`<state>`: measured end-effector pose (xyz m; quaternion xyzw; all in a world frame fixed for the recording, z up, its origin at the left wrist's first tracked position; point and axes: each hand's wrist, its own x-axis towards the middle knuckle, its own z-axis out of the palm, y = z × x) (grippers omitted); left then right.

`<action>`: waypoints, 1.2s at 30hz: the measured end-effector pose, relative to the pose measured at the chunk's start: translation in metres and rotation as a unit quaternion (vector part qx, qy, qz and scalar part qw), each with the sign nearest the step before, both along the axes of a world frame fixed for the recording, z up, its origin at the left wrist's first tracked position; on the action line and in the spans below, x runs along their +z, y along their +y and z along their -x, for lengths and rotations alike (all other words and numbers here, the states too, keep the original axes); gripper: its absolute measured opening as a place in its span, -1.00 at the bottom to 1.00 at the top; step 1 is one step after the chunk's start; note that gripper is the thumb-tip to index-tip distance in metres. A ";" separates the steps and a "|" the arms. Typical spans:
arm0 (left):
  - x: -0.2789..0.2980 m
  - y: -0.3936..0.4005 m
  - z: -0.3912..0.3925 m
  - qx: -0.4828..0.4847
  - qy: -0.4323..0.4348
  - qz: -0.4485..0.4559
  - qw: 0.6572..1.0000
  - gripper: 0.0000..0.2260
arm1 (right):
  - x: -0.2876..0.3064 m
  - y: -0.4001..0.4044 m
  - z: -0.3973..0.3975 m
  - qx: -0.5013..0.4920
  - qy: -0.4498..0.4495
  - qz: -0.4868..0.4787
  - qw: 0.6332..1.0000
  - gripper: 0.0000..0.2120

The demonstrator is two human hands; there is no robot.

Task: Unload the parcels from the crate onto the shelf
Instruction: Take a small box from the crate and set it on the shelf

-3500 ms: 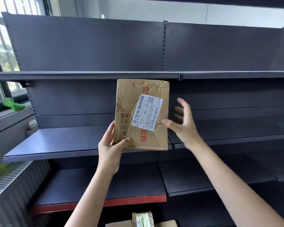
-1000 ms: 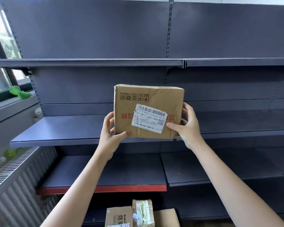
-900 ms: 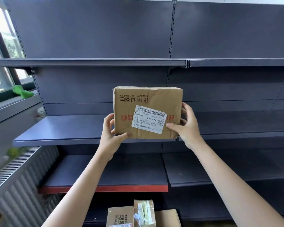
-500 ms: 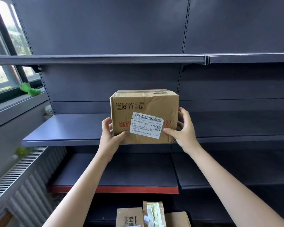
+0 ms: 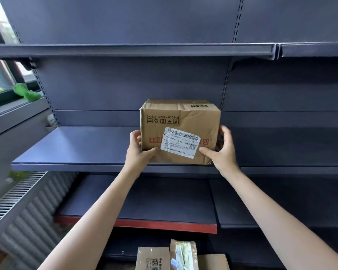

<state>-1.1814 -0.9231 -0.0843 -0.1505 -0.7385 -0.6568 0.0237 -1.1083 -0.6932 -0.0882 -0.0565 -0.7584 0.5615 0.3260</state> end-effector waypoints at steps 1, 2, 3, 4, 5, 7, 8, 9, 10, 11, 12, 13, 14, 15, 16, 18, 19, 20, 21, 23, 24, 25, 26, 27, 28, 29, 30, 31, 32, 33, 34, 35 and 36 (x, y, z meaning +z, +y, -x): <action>-0.002 0.004 0.006 0.005 -0.001 0.004 1.000 -0.52 | -0.002 0.004 0.008 -0.001 -0.003 -0.004 1.000 -0.18; -0.005 0.008 0.014 0.010 -0.004 0.007 1.000 -0.53 | -0.005 0.008 0.016 0.000 -0.008 -0.006 1.000 -0.18; -0.008 0.011 0.021 0.017 -0.009 0.009 1.000 -0.53 | -0.007 0.012 0.024 0.002 -0.014 -0.007 1.000 -0.18; -0.011 0.015 0.027 0.024 -0.015 0.012 1.000 -0.54 | -0.010 0.015 0.032 0.003 -0.019 -0.008 1.000 -0.18; -0.014 0.017 0.034 0.031 -0.019 0.018 0.999 -0.54 | -0.013 0.018 0.039 0.005 -0.023 -0.010 1.000 -0.18; -0.020 0.021 0.046 0.048 -0.021 0.043 0.998 -0.56 | -0.019 0.021 0.053 0.012 -0.026 -0.015 0.999 -0.19; -0.023 0.023 0.051 0.057 -0.019 0.059 0.996 -0.56 | -0.022 0.022 0.059 0.013 -0.028 -0.016 0.999 -0.19; -0.026 0.025 0.055 0.064 -0.018 0.074 0.995 -0.54 | -0.026 0.023 0.065 0.013 -0.030 -0.015 0.999 -0.20; -0.029 0.027 0.060 0.069 -0.015 0.085 0.994 -0.53 | -0.030 0.023 0.070 0.011 -0.034 -0.013 0.999 -0.20; -0.032 0.029 0.064 0.074 -0.012 0.095 0.993 -0.53 | -0.035 0.024 0.075 0.008 -0.040 -0.009 0.999 -0.20; -0.035 0.031 0.068 0.078 -0.010 0.104 0.991 -0.54 | -0.039 0.024 0.080 0.006 -0.047 -0.006 0.999 -0.20; -0.039 0.033 0.072 0.082 -0.010 0.112 0.990 -0.54 | -0.044 0.024 0.084 0.005 -0.053 -0.002 0.999 -0.20; -0.043 0.034 0.077 0.083 -0.014 0.117 0.990 -0.54 | -0.048 0.024 0.089 0.004 -0.060 -0.001 0.998 -0.19; -0.047 0.035 0.081 0.082 -0.019 0.119 0.989 -0.54 | -0.053 0.024 0.093 0.002 -0.066 0.000 0.998 -0.19; -0.051 0.036 0.086 0.081 -0.024 0.121 0.989 -0.54 | -0.058 0.025 0.097 -0.001 -0.071 0.000 0.997 -0.19; -0.059 0.037 0.095 0.079 -0.029 0.124 0.989 -0.54 | -0.068 0.026 0.105 -0.011 -0.075 -0.001 0.997 -0.20; -0.064 0.037 0.100 0.079 -0.032 0.120 0.989 -0.54 | -0.073 0.026 0.108 -0.014 -0.075 -0.001 0.997 -0.21; -0.068 0.038 0.104 0.078 -0.035 0.114 0.990 -0.54 | -0.077 0.026 0.112 -0.016 -0.073 -0.001 0.997 -0.22; -0.072 0.038 0.109 0.076 -0.038 0.109 0.990 -0.54 | -0.080 0.026 0.117 -0.018 -0.069 -0.001 0.997 -0.24; -0.078 0.038 0.119 0.074 -0.041 0.100 0.991 -0.53 | -0.086 0.027 0.127 -0.024 -0.060 -0.003 0.998 -0.24; -0.080 0.039 0.125 0.072 -0.040 0.095 0.992 -0.52 | -0.088 0.027 0.132 -0.027 -0.057 -0.005 0.998 -0.24; -0.082 0.039 0.131 0.068 -0.036 0.092 0.993 -0.51 | -0.089 0.028 0.138 -0.028 -0.056 -0.007 0.998 -0.24; -0.082 0.039 0.137 0.065 -0.032 0.090 0.993 -0.50 | -0.089 0.028 0.142 -0.028 -0.056 -0.007 0.998 -0.24; -0.083 0.040 0.143 0.061 -0.029 0.089 0.994 -0.49 | -0.089 0.029 0.147 -0.027 -0.056 -0.006 0.998 -0.24; -0.085 0.040 0.150 0.057 -0.028 0.089 0.994 -0.48 | -0.090 0.029 0.153 -0.029 -0.057 -0.004 0.998 -0.24; -0.085 0.041 0.155 0.055 -0.027 0.087 0.994 -0.47 | -0.090 0.030 0.159 -0.031 -0.057 -0.004 0.998 -0.24; -0.086 0.042 0.160 0.054 -0.027 0.086 0.994 -0.47 | -0.090 0.030 0.164 -0.034 -0.056 -0.005 0.998 -0.25; -0.087 0.043 0.165 0.055 -0.026 0.087 0.994 -0.48 | -0.091 0.031 0.169 -0.037 -0.056 -0.007 0.998 -0.25; -0.087 0.044 0.170 0.057 -0.024 0.087 0.994 -0.48 | -0.091 0.031 0.173 -0.039 -0.056 -0.007 0.998 -0.25; -0.088 0.045 0.175 0.057 -0.022 0.087 0.994 -0.48 | -0.093 0.032 0.178 -0.041 -0.056 -0.005 0.998 -0.25; -0.088 0.046 0.181 0.056 -0.020 0.088 0.994 -0.47 | -0.094 0.033 0.183 -0.042 -0.056 -0.003 0.998 -0.25; -0.089 0.047 0.186 0.056 -0.020 0.089 0.994 -0.47 | -0.095 0.033 0.187 -0.042 -0.057 0.000 0.997 -0.26; -0.090 0.048 0.191 0.056 -0.020 0.090 0.994 -0.47 | -0.095 0.034 0.192 -0.043 -0.057 0.002 0.997 -0.26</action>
